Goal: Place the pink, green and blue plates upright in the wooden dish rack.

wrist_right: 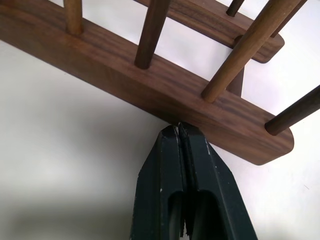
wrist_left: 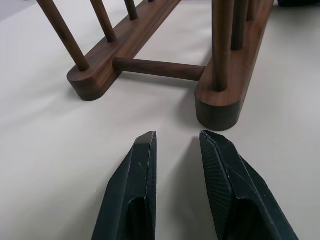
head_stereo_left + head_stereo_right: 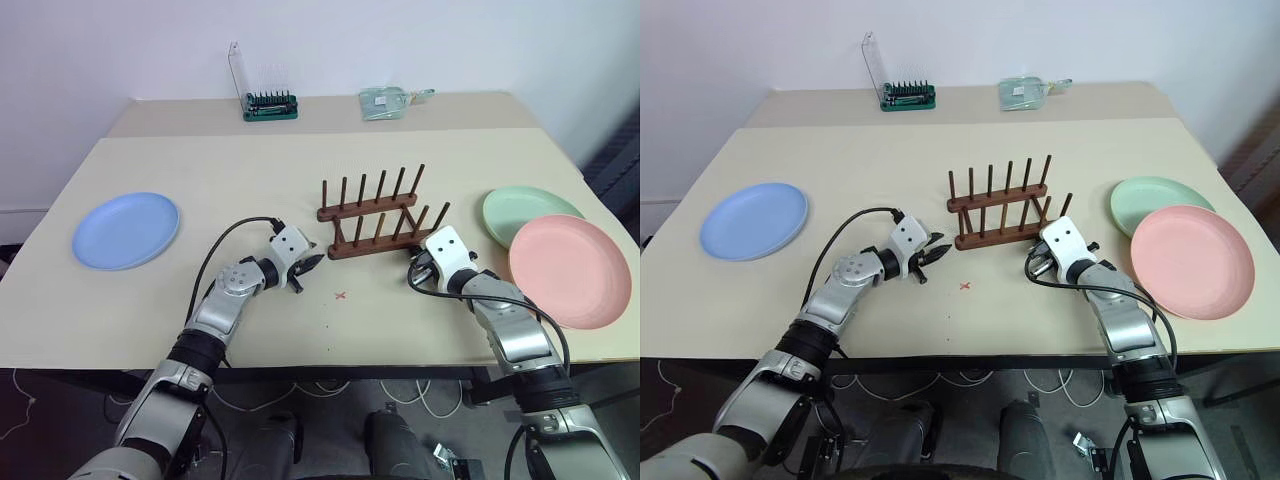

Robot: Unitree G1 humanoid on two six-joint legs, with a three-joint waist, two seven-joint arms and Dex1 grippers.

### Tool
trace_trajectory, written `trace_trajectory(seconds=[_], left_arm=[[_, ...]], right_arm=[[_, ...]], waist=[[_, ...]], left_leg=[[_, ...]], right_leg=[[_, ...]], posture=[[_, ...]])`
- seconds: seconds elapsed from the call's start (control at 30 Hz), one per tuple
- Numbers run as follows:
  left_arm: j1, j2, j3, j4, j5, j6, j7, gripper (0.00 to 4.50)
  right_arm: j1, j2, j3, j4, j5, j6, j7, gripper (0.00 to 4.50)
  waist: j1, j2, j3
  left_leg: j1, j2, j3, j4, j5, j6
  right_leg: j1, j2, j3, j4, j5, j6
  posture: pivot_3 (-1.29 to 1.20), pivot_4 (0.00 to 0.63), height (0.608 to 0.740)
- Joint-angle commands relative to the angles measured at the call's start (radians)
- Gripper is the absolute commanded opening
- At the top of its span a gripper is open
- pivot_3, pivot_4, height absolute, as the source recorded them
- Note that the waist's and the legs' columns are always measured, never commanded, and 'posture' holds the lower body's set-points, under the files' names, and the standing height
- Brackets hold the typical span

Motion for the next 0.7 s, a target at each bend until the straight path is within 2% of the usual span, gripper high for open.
trace_trajectory(seconds=[0.03, 0.23, 0.47, 0.7], left_arm=[[0.083, 0.065, -0.027, -0.056, -0.033, 0.103, -0.155, 1.35], [0.118, 0.091, -0.046, -0.186, -0.086, 0.184, -0.271, 1.35], [0.018, -0.029, -0.061, -0.032, 0.024, 0.145, -0.118, 1.35], [-0.02, -0.042, 0.0, 0.09, 0.06, 0.101, 0.032, 1.35]], right_arm=[[0.015, -0.012, -0.019, -0.035, -0.001, 0.002, 0.008, 0.03], [0.01, -0.009, -0.021, -0.029, -0.006, 0.003, 0.007, 0.03], [-0.002, 0.0, -0.016, -0.019, -0.012, 0.0, 0.008, 0.03], [0.008, -0.006, -0.024, -0.038, -0.01, 0.006, 0.01, 0.03]], waist=[[-0.01, 0.001, 0.0], [-0.004, 0.001, -0.001], [0.021, 0.001, -0.001], [0.021, 0.001, -0.001]], left_leg=[[0.0, 0.0, 0.0, -0.001, 0.0, 0.0], [0.0, 0.0, 0.0, -0.002, 0.0, 0.0], [0.0, -0.001, 0.0, -0.001, 0.0, 0.0], [0.0, -0.001, 0.0, -0.001, 0.0, 0.0]], right_leg=[[-0.001, 0.0, 0.0, 0.0, 0.0, 0.0], [-0.001, 0.0, 0.0, 0.0, 0.0, 0.0], [0.001, -0.001, 0.0, -0.002, -0.001, 0.001], [0.002, -0.001, 0.0, -0.002, -0.001, 0.002]], posture=[[0.0, 0.15, 0.74], [0.0, 0.15, 0.74], [0.0, 0.15, 0.74], [0.0, 0.15, 0.74]])
